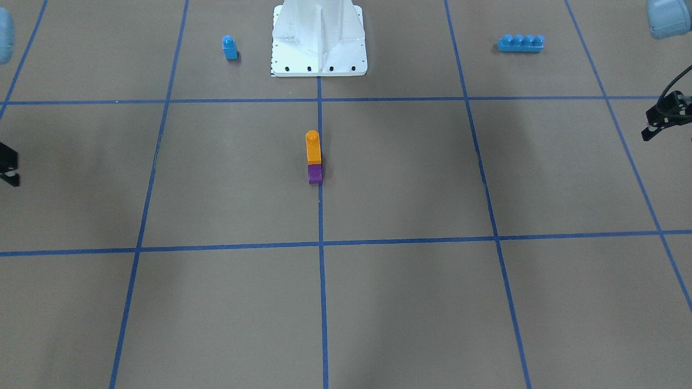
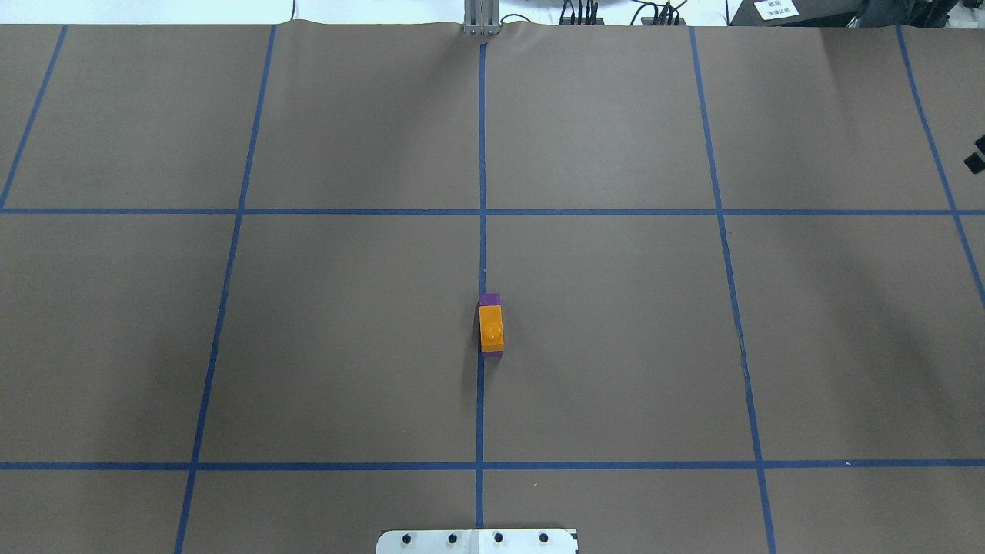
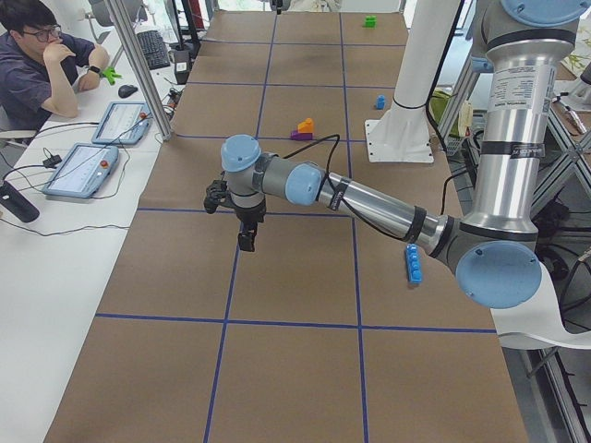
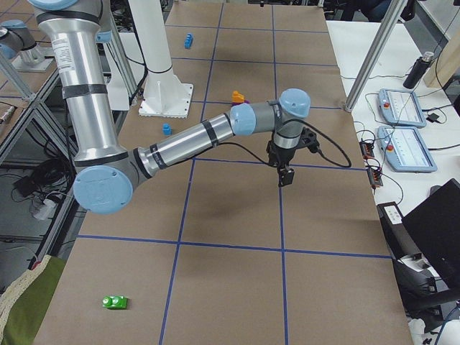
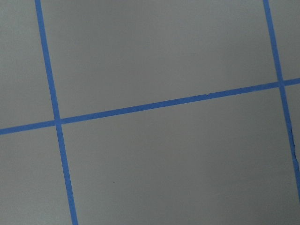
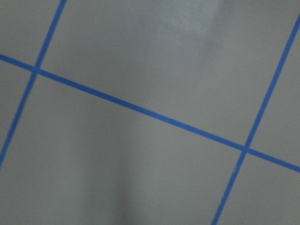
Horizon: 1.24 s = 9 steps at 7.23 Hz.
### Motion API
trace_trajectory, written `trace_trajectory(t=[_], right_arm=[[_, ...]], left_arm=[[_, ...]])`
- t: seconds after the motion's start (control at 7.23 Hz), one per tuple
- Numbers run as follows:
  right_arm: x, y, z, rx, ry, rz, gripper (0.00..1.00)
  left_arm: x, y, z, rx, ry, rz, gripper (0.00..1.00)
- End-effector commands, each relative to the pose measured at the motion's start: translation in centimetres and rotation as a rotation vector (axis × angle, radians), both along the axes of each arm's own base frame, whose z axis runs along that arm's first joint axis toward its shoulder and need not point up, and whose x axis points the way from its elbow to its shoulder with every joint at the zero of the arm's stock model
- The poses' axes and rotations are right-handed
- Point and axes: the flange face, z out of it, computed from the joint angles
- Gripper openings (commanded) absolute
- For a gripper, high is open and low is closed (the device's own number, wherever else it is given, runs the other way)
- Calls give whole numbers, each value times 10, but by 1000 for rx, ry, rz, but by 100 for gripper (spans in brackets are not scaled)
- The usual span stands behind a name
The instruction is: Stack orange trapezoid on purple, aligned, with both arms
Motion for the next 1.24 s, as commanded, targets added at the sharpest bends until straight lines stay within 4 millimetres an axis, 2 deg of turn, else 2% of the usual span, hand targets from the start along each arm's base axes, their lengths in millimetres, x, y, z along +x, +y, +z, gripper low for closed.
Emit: trace_trajectory(t=[0.0, 0.14, 0.41, 0.55, 1.11], right_arm=[[43, 47, 87, -84, 49, 10, 100], [51, 54, 105, -86, 47, 23, 100], [52, 60, 124, -127, 45, 24, 100], [52, 62, 127, -139, 51, 32, 100], [51, 60, 124, -133, 48, 32, 100]], left_arm=[[-32, 13, 26, 6, -10, -4, 100], [-66, 27, 51, 30, -15, 3, 100], [-95, 42, 91, 1, -19, -6, 100], [-103, 58, 106, 0, -17, 2, 100], [-107, 62, 109, -6, -58, -6, 100]])
